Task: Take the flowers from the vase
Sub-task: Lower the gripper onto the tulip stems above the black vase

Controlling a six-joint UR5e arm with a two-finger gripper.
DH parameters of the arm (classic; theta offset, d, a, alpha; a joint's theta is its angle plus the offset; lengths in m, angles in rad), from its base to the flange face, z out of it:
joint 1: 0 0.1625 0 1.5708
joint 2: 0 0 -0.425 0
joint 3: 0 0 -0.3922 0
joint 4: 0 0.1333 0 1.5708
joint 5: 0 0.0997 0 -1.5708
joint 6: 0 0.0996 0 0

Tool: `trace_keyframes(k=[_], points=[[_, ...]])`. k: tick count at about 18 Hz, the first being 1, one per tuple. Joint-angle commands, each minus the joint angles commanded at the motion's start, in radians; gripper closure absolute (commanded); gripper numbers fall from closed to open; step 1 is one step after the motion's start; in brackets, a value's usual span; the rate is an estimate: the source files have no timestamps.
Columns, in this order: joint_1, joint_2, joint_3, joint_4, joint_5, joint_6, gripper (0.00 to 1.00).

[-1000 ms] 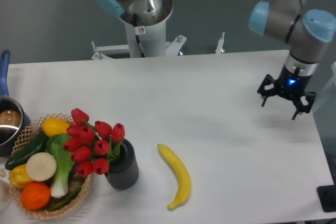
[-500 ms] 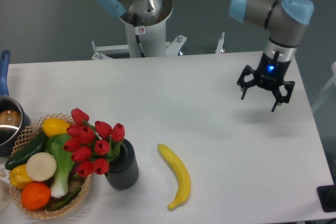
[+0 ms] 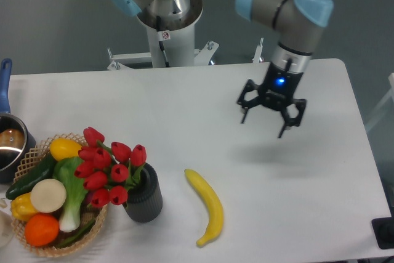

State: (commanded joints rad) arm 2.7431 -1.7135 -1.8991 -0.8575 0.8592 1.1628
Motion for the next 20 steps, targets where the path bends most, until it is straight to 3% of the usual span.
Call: trace_keyframes(k=[7,11,16,20], points=[[-0.184,-0.057,0.055,0.012,-0.038,0.000,0.00],[-0.209,-0.075,0.072,0.049,-0.144,0.002,0.00],[-0.255,-0.152,0.149,0.057,-0.158,0.000,0.00],[-0.293,-0.207,0.173,0.104,-0.158,-0.005,0.00]])
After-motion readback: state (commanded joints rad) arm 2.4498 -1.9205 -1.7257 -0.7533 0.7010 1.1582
